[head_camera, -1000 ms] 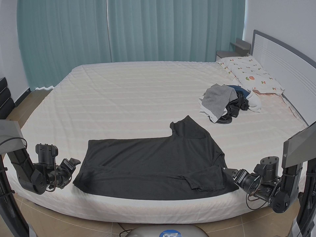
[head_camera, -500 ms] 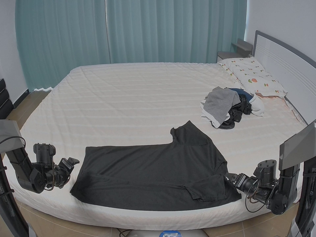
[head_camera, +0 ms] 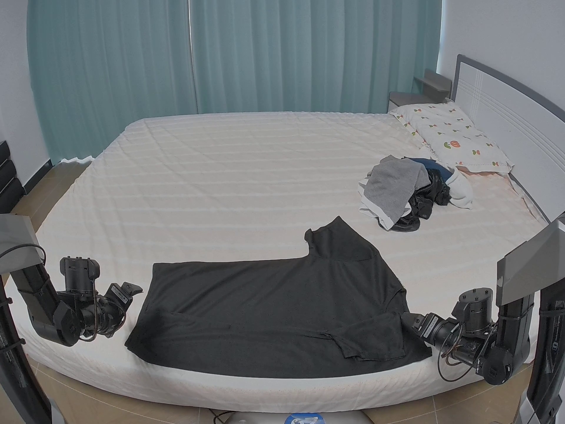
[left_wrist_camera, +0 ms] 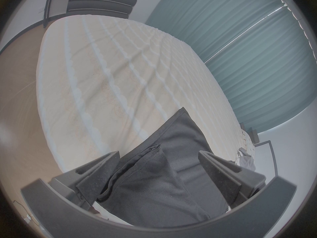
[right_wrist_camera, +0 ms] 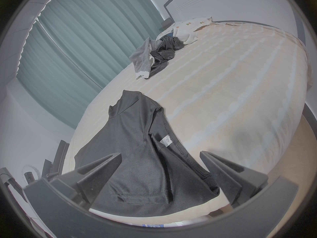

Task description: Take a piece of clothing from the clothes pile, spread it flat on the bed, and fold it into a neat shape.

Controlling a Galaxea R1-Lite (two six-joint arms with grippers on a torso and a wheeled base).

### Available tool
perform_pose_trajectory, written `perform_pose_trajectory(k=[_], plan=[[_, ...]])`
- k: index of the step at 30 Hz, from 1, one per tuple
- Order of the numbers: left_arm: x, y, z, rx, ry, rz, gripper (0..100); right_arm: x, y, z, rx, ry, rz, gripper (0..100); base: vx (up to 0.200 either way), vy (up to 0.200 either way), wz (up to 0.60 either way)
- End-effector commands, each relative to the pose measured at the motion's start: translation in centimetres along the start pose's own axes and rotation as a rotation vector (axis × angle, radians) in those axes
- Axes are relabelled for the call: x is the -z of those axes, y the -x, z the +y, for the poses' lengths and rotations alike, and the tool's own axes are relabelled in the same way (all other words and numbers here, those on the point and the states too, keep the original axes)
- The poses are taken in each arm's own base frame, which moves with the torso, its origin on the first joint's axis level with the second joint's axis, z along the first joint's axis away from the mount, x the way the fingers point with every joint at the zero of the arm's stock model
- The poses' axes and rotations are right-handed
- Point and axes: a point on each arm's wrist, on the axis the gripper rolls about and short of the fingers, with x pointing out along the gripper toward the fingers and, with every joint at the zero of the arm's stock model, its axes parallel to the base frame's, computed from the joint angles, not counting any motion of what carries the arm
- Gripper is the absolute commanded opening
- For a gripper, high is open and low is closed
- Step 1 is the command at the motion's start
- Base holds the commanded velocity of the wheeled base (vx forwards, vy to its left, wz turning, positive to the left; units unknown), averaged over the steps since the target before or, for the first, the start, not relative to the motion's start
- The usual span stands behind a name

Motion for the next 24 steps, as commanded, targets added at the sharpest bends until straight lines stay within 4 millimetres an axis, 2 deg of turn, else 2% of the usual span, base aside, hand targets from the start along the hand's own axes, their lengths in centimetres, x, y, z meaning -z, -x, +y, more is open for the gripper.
perform_pose_trajectory(k=[1, 17, 20, 24], plan=[[0.0, 0.1, -0.1, 0.001, -0.002, -0.002, 100, -0.1, 0.0, -0.1, -0.002, -0.004, -0.007, 100, 0.0, 0.0, 0.0], [-0.4, -0.3, -0.7, 0.023, 0.014, -0.018, 100, -0.6, -0.3, -0.6, 0.012, -0.027, -0.018, 100, 0.0, 0.0, 0.0], [-0.3, -0.3, -0.9, 0.031, 0.022, -0.018, 100, -0.6, -0.2, -0.6, 0.01, -0.028, -0.016, 100, 0.2, 0.0, 0.0], [-0.3, -0.2, -1.3, 0.048, 0.015, -0.018, 100, -0.6, -0.3, -0.6, 0.01, -0.028, -0.016, 100, 0.0, 0.0, 0.0]])
